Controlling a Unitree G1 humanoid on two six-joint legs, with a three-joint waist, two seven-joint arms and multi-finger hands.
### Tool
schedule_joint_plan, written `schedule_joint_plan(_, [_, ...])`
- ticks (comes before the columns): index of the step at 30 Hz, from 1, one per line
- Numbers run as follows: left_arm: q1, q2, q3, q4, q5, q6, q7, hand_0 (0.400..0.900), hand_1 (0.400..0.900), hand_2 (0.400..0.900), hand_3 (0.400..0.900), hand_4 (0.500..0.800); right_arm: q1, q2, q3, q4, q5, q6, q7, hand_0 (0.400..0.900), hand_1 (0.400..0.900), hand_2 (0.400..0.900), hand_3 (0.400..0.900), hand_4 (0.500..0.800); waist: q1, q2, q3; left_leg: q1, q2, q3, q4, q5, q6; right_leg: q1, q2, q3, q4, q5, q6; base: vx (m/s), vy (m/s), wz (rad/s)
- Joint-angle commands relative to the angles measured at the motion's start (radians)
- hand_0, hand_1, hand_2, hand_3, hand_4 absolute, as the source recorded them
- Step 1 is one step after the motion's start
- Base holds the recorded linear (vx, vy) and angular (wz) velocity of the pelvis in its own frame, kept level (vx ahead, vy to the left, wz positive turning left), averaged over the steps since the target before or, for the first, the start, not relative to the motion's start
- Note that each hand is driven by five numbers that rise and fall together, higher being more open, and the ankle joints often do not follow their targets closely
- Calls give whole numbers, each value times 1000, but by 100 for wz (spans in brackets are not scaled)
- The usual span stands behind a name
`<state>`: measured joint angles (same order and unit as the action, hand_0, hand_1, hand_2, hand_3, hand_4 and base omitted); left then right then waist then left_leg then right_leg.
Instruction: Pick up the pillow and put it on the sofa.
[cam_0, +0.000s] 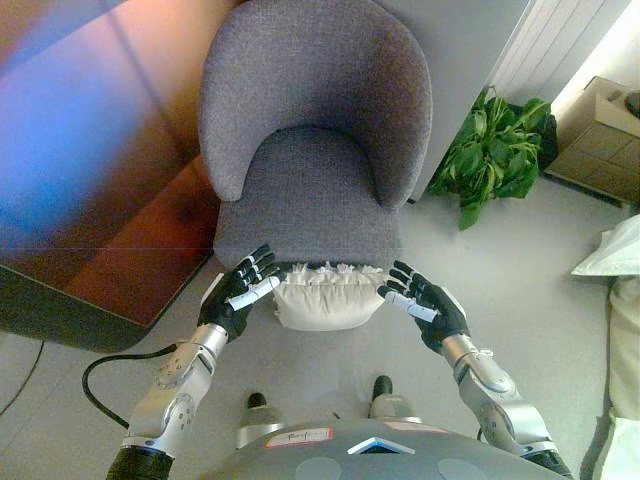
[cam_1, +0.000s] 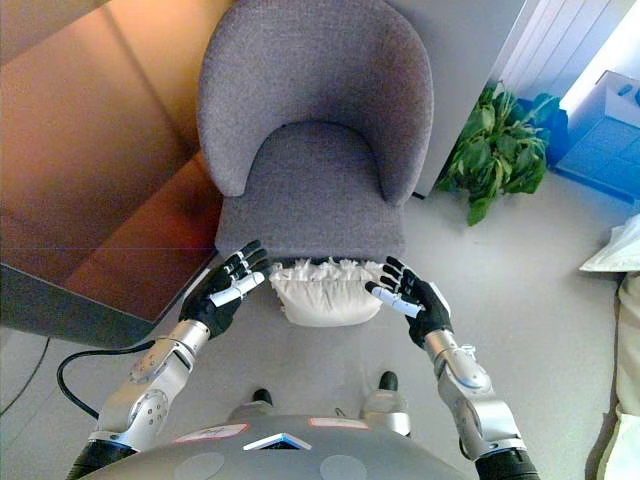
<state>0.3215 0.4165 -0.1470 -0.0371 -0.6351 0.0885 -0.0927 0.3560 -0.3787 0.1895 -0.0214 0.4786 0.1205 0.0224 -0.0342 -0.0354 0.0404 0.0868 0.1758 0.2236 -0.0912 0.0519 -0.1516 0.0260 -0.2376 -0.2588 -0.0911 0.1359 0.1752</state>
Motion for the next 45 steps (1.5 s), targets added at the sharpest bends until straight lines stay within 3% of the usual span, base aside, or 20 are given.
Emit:
schedule_joint_plan(1, [-89,5,73,-59,-26,-113,-5,900,900,900,900,800,-64,1,-65,-111,17,-79,-5,900,900,900,900,800,-20,1,-9,50,-48,79,4,-57,88,25,44,9,4,-37,-5,0,0,0])
schedule_joint_plan(4, [-86,2,73,-65,-22,-109,-31,900,900,900,900,800,-61,2,-68,-111,18,-82,-3,900,900,900,900,800,-20,1,-9,50,-47,80,4,-57,88,24,46,10,4,-38,-6,0,0,0])
schedule_joint_plan(25, [-80,15,53,-70,-9,-104,-26,900,900,900,900,800,-56,8,-57,-111,57,-78,-8,900,900,900,900,800,-24,4,-4,47,-41,86,4,-54,87,21,54,15,4,-42,-11,1,-7,-1])
schedule_joint_plan(34, [-74,23,47,-71,-15,-110,-25,900,900,900,900,800,-61,1,-46,-102,62,-78,-7,900,900,900,900,800,-22,2,10,39,-17,85,22,-44,76,20,77,20,4,-55,-32,17,-82,-4])
schedule_joint_plan(39, [-69,26,52,-78,-39,-121,-9,900,900,900,900,800,-74,-30,-51,-96,78,-77,6,900,900,900,900,800,-10,-9,41,-44,35,17,207,1,41,15,104,48,4,-60,-70,17,-136,-18])
schedule_joint_plan(42, [-56,17,46,-81,-41,-146,-6,900,900,900,900,800,-81,-59,-46,-86,76,-91,14,900,900,900,900,800,-1,-32,76,-139,81,-41,447,82,20,6,107,68,10,-52,-108,4,-130,-20])
schedule_joint_plan(45, [-45,16,45,-78,-43,-145,-24,900,900,900,900,800,-74,-79,-52,-74,90,-106,17,900,900,900,900,800,8,-49,102,-215,89,-72,577,98,29,25,108,77,18,-57,-127,77,-86,-12])
